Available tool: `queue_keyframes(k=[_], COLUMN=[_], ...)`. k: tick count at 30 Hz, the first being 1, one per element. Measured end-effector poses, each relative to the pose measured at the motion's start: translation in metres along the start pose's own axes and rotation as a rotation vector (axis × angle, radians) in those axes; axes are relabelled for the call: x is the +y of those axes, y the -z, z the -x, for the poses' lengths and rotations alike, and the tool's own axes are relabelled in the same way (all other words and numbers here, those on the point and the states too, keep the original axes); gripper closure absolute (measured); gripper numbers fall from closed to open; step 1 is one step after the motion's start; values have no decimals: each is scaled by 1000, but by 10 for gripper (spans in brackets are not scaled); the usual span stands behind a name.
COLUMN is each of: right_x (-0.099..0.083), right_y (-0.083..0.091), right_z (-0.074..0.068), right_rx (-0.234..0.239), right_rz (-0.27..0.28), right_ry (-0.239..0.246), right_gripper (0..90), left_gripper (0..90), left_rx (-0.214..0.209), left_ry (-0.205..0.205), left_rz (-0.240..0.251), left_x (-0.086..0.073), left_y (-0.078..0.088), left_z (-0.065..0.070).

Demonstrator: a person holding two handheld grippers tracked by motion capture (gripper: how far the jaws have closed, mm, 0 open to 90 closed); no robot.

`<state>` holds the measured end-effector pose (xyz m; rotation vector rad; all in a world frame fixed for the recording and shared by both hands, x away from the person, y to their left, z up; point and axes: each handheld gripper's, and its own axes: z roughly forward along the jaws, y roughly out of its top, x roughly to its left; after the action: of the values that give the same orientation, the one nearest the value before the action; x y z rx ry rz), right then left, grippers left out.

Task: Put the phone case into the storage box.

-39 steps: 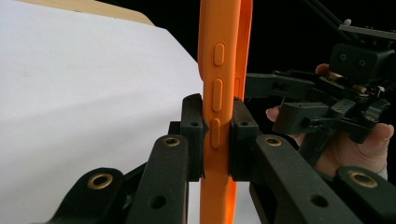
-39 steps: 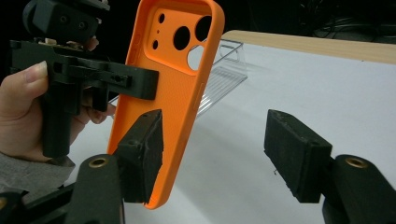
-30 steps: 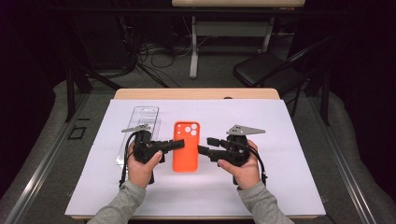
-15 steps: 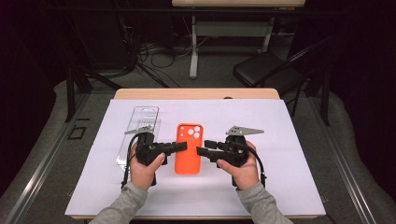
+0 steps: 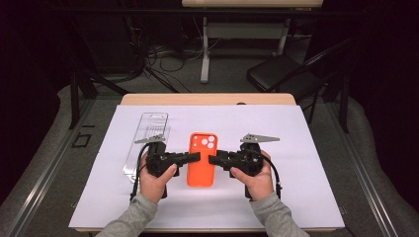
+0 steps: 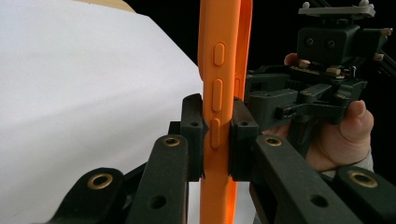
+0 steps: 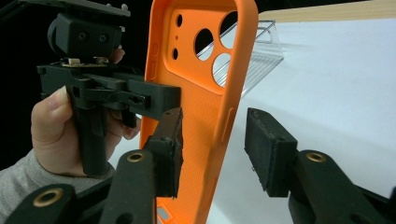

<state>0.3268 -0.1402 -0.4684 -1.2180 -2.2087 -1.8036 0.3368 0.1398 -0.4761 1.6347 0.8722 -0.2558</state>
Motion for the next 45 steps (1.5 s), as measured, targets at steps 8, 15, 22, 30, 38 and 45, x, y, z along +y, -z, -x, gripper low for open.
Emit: queue_keyframes(k=[8, 15, 22, 30, 38, 45], right_x=[-1, -3, -3, -4, -4, -4], right_y=[-1, -2, -2, -2, -1, 0], right_z=[2, 4, 6, 7, 9, 10], right_rx=[14, 30, 38, 43, 46, 50], right_rz=[0, -11, -7, -1, 1, -3], right_ry=[-27, -41, -50, -69, -83, -90], right_gripper=[619, 659, 708, 737, 760, 774], left_gripper=[804, 804, 804, 804, 804, 804], left_rx=[-4, -6, -8, -9, -8, -6], left_ry=[0, 1, 0, 0, -1, -2], left_rz=[-8, -9, -11, -12, -11, -7], left_x=[-2, -3, -3, -3, -3, -3], left_y=[-3, -5, -5, -5, -5, -4], left_z=[1, 2, 2, 3, 3, 2])
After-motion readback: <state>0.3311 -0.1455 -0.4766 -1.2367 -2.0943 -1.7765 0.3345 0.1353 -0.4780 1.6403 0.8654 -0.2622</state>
